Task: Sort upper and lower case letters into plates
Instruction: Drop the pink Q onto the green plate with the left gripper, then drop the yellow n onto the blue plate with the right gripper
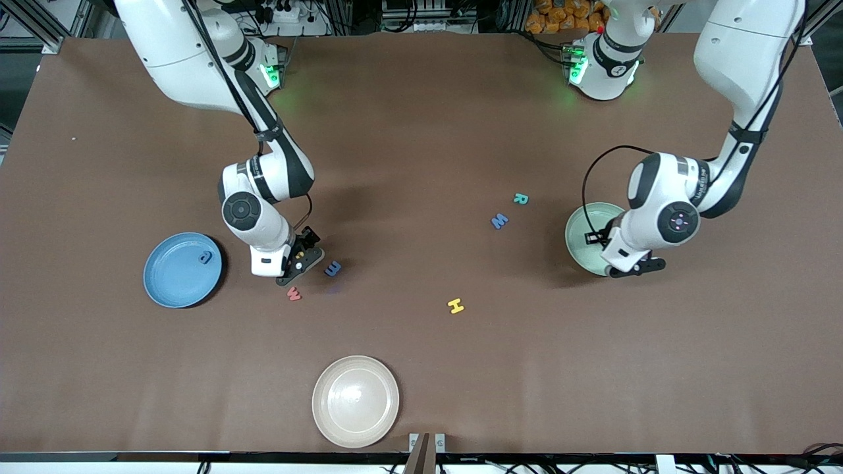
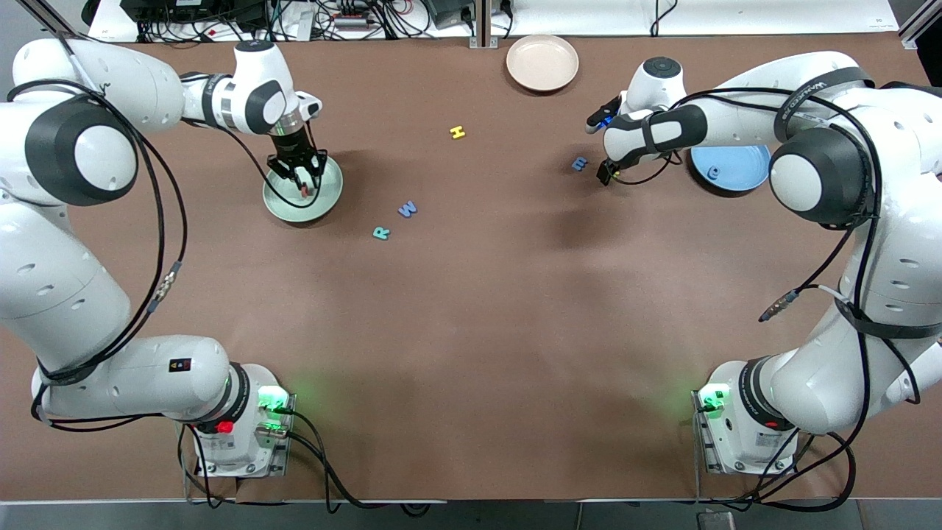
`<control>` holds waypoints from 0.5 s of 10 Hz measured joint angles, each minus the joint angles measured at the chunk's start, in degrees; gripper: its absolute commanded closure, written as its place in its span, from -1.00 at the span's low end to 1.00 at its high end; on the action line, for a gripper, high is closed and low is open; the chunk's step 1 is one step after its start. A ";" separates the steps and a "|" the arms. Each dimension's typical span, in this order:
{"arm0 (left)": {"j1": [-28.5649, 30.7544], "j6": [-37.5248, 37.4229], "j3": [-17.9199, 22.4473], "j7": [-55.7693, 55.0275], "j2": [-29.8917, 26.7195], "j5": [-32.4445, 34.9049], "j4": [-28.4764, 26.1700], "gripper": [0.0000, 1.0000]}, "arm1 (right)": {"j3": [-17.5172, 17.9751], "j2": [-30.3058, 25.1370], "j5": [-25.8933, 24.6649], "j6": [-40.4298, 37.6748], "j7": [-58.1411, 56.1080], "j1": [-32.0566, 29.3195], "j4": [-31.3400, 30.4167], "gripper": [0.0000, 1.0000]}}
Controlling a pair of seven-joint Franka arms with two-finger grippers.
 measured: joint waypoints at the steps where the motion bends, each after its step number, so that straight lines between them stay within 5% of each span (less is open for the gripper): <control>1: -0.12 0.11 -1.35 -1.67 -0.48 -0.79 -0.10 -1.00 | 0.01 -0.40 0.00 -0.36 0.00 0.00 -0.01 1.00; 5: -1.04 1.00 -13.80 -21.14 -1.19 -1.43 -0.16 -1.00 | -0.57 -0.93 -0.03 -0.74 0.02 0.01 0.00 1.00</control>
